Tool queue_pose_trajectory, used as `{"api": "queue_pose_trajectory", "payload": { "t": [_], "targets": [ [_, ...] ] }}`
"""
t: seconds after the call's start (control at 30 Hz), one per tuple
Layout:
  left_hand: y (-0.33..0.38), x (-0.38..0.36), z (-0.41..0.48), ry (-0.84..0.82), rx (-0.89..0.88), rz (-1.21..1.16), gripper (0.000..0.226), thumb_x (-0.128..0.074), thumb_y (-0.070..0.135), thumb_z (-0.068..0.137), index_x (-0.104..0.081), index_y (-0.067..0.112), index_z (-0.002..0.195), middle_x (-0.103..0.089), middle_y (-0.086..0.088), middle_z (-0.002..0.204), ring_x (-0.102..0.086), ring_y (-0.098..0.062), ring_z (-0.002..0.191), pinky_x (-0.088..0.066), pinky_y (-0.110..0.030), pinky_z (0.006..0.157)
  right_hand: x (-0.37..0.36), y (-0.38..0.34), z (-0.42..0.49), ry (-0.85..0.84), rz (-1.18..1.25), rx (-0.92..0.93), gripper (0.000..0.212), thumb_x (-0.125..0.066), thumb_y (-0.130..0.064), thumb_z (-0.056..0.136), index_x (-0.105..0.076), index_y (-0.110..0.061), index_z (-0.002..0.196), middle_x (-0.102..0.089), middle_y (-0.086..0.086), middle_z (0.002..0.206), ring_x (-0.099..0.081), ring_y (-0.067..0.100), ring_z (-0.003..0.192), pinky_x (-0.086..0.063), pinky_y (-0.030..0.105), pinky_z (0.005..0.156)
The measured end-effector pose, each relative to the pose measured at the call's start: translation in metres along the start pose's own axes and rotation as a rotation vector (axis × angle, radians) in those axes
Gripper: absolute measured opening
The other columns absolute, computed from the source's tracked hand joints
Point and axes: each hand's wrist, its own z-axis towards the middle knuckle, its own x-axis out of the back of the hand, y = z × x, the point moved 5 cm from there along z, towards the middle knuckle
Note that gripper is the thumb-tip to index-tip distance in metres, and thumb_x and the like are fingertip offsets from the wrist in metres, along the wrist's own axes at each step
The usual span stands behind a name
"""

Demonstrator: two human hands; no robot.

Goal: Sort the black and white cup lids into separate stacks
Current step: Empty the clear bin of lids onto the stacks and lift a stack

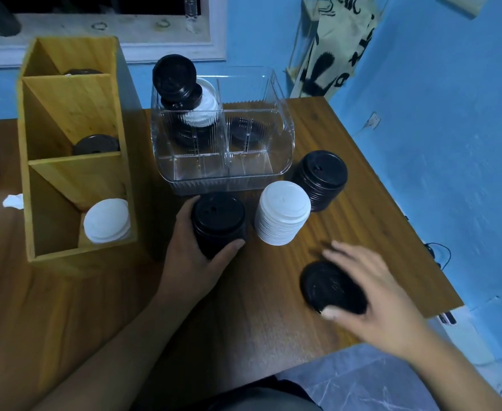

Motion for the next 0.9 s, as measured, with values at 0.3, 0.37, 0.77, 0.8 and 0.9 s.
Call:
{"api": "queue_pose_trajectory", "payload": {
  "t": [0.3,0.37,0.77,0.8,0.9],
  "targets": [
    [0.002,-0.002,0.000,0.012,-0.010,0.002,0.098,-0.079,0.053,0.068,-0.027,0.036,0.149,-0.038,0.022,0.142,-0.037,0.008,0.133,-0.031,0.001,0.103,-0.001,0.005,0.004,0.253,0.515,-0.545,0.039,-0.068,-0.056,0.089,-0.069,-0.018,0.086,-0.070,-0.004,0.074,-0.066,0.013,0.062,-0.053,0.028,0.064],
    [0.001,-0.002,0.000,0.013,-0.014,0.013,0.099,-0.081,0.051,0.069,-0.028,0.033,0.151,-0.038,0.022,0.142,-0.037,0.007,0.133,-0.032,-0.002,0.104,-0.003,0.006,0.012,0.246,0.643,-0.676,0.024,-0.072,-0.040,0.091,-0.066,-0.019,0.101,-0.074,0.004,0.088,-0.073,0.025,0.068,-0.062,0.045,0.069],
    [-0.001,-0.002,0.000,0.025,-0.023,0.021,0.095,-0.088,0.040,0.074,-0.024,0.045,0.145,-0.039,0.023,0.143,-0.038,0.010,0.133,-0.032,-0.004,0.105,0.015,0.012,0.004,0.080,-0.174,-0.637,0.080,-0.052,-0.080,0.081,-0.042,-0.030,0.142,-0.055,0.000,0.124,-0.057,0.024,0.116,-0.049,0.039,0.088],
    [0.000,-0.002,0.000,0.025,-0.021,0.021,0.096,-0.087,0.040,0.074,-0.024,0.044,0.145,-0.039,0.022,0.143,-0.037,0.008,0.134,-0.032,-0.005,0.106,0.010,0.011,0.004,0.064,-0.200,-0.619,0.083,-0.052,-0.084,0.078,-0.041,-0.032,0.142,-0.052,-0.002,0.123,-0.055,0.022,0.116,-0.049,0.037,0.082],
    [0.000,-0.002,0.000,0.022,-0.032,0.010,0.094,-0.084,0.048,0.072,-0.024,0.045,0.145,-0.040,0.023,0.142,-0.038,0.018,0.130,-0.031,-0.001,0.105,-0.005,0.008,0.010,0.041,-0.284,-0.586,0.090,-0.048,-0.092,0.071,-0.042,-0.035,0.141,-0.048,-0.006,0.121,-0.050,0.018,0.115,-0.047,0.032,0.067]
  ]
}}
